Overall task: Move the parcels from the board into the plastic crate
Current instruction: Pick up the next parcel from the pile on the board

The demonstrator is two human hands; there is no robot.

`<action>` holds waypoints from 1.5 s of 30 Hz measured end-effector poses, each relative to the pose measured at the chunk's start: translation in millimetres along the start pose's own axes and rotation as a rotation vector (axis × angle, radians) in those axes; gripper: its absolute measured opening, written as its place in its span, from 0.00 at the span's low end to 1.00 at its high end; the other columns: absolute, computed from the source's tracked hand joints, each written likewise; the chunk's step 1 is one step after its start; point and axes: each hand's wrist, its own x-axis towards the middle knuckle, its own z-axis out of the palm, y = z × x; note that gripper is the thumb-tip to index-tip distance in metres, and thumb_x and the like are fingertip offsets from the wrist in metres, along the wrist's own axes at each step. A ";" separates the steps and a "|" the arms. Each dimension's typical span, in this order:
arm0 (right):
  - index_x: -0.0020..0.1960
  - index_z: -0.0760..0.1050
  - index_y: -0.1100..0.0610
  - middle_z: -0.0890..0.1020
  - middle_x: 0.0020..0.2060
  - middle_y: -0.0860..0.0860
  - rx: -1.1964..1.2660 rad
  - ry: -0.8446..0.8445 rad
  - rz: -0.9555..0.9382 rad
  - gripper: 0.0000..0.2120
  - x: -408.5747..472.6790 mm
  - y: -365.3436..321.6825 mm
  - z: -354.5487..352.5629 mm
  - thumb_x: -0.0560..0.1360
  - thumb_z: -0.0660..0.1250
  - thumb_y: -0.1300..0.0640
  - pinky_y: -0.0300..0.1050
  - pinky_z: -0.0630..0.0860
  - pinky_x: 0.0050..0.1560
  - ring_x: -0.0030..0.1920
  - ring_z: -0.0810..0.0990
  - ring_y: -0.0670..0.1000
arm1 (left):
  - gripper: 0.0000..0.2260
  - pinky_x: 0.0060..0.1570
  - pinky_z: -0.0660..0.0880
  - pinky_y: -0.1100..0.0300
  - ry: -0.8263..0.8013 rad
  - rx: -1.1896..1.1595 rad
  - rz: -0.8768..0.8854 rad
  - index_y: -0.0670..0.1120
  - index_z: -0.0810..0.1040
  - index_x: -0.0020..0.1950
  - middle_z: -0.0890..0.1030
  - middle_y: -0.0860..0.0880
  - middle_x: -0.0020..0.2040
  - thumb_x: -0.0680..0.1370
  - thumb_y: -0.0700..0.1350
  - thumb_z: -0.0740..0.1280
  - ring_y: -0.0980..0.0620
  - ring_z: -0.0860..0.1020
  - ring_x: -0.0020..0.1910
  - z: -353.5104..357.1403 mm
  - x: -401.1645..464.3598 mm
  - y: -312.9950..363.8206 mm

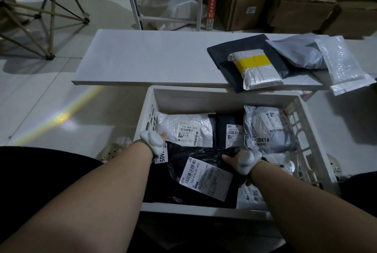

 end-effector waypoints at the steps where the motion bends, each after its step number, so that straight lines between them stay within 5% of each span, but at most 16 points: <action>1: 0.77 0.39 0.44 0.49 0.78 0.56 0.059 0.002 0.005 0.25 1.4 1.6 2.4 0.84 0.45 0.51 0.49 0.56 0.72 0.77 0.52 0.60 | 0.14 0.50 0.65 0.66 -0.016 0.016 0.003 0.46 0.64 0.40 0.66 0.48 0.52 0.82 0.52 0.55 0.52 0.68 0.55 1.2 -2.0 0.9; 3: 0.78 0.43 0.47 0.52 0.77 0.58 0.306 0.049 0.073 0.25 12.1 7.3 8.9 0.84 0.48 0.48 0.49 0.57 0.72 0.76 0.54 0.60 | 0.14 0.58 0.66 0.62 -0.070 0.058 -0.005 0.46 0.70 0.45 0.68 0.49 0.57 0.82 0.53 0.54 0.49 0.70 0.62 4.1 -4.0 6.5; 5: 0.76 0.57 0.59 0.64 0.73 0.61 0.539 0.070 0.092 0.33 21.0 11.3 13.8 0.78 0.62 0.44 0.48 0.64 0.67 0.72 0.64 0.60 | 0.20 0.63 0.65 0.61 -0.027 0.074 -0.081 0.41 0.68 0.66 0.70 0.45 0.66 0.81 0.54 0.54 0.47 0.69 0.67 -1.7 -16.2 17.6; 8: 0.69 0.67 0.62 0.74 0.65 0.60 0.629 0.223 0.081 0.38 29.3 13.8 14.1 0.67 0.75 0.42 0.49 0.70 0.63 0.65 0.73 0.59 | 0.21 0.54 0.70 0.58 0.113 0.062 -0.009 0.43 0.69 0.67 0.74 0.42 0.66 0.78 0.54 0.60 0.45 0.74 0.59 -16.5 -20.7 28.0; 10: 0.67 0.66 0.59 0.75 0.63 0.58 0.577 0.281 0.080 0.40 27.9 10.0 11.4 0.64 0.77 0.42 0.50 0.73 0.61 0.62 0.75 0.59 | 0.24 0.58 0.69 0.56 0.127 0.102 0.087 0.45 0.67 0.69 0.73 0.43 0.66 0.78 0.55 0.61 0.44 0.73 0.63 -22.1 -25.7 33.5; 13: 0.64 0.65 0.56 0.73 0.62 0.55 0.529 0.379 0.059 0.37 20.7 5.8 5.7 0.63 0.77 0.43 0.51 0.76 0.56 0.60 0.76 0.58 | 0.22 0.62 0.70 0.55 0.063 0.162 0.218 0.48 0.69 0.69 0.73 0.45 0.67 0.77 0.54 0.63 0.45 0.74 0.62 -17.1 -37.4 42.9; 19: 0.55 0.72 0.54 0.80 0.53 0.53 0.372 0.364 -0.130 0.14 7.0 3.2 0.1 0.74 0.69 0.49 0.40 0.69 0.42 0.51 0.78 0.54 | 0.23 0.57 0.73 0.56 -0.138 0.335 0.366 0.48 0.71 0.67 0.69 0.45 0.66 0.74 0.52 0.69 0.45 0.75 0.59 8.1 -47.2 52.1; 24: 0.60 0.74 0.52 0.80 0.57 0.51 0.403 0.302 -0.154 0.19 7.9 6.7 2.6 0.72 0.71 0.47 0.40 0.72 0.46 0.55 0.78 0.52 | 0.30 0.56 0.74 0.54 -0.155 0.470 0.382 0.51 0.70 0.66 0.70 0.46 0.61 0.65 0.54 0.74 0.45 0.72 0.59 14.5 -45.3 47.6; 28: 0.66 0.71 0.53 0.74 0.63 0.52 0.334 0.227 -0.176 0.27 12.9 4.7 0.7 0.70 0.72 0.46 0.44 0.75 0.57 0.60 0.76 0.54 | 0.30 0.48 0.78 0.57 -0.222 0.533 0.362 0.51 0.71 0.59 0.75 0.47 0.56 0.60 0.53 0.76 0.48 0.77 0.51 19.8 -43.3 46.9; 35: 0.63 0.71 0.53 0.74 0.60 0.54 0.290 0.182 -0.199 0.26 23.5 3.3 -0.5 0.69 0.73 0.47 0.49 0.78 0.55 0.56 0.77 0.56 | 0.26 0.46 0.77 0.60 -0.280 0.545 0.358 0.48 0.71 0.61 0.79 0.48 0.54 0.66 0.49 0.75 0.50 0.79 0.47 22.1 -36.4 49.3; 39: 0.65 0.69 0.53 0.70 0.63 0.55 0.258 0.153 -0.175 0.26 26.2 1.6 -1.4 0.70 0.72 0.47 0.50 0.77 0.57 0.59 0.76 0.58 | 0.21 0.54 0.73 0.54 -0.265 0.584 0.354 0.42 0.67 0.68 0.72 0.41 0.64 0.76 0.43 0.66 0.43 0.75 0.59 23.8 -32.6 54.0; 41: 0.66 0.68 0.53 0.68 0.64 0.55 0.246 0.142 -0.175 0.27 27.1 0.9 -2.0 0.71 0.71 0.47 0.50 0.76 0.58 0.60 0.75 0.58 | 0.18 0.47 0.71 0.57 -0.270 0.614 0.369 0.41 0.66 0.68 0.70 0.40 0.65 0.79 0.41 0.61 0.42 0.74 0.58 25.3 -32.2 55.1; 45: 0.66 0.68 0.52 0.68 0.65 0.55 0.238 0.142 -0.169 0.27 26.7 -0.2 -3.5 0.71 0.71 0.47 0.51 0.76 0.58 0.60 0.75 0.58 | 0.22 0.52 0.72 0.52 -0.301 0.613 0.347 0.40 0.65 0.68 0.69 0.39 0.64 0.76 0.43 0.66 0.40 0.74 0.59 25.3 -35.2 56.5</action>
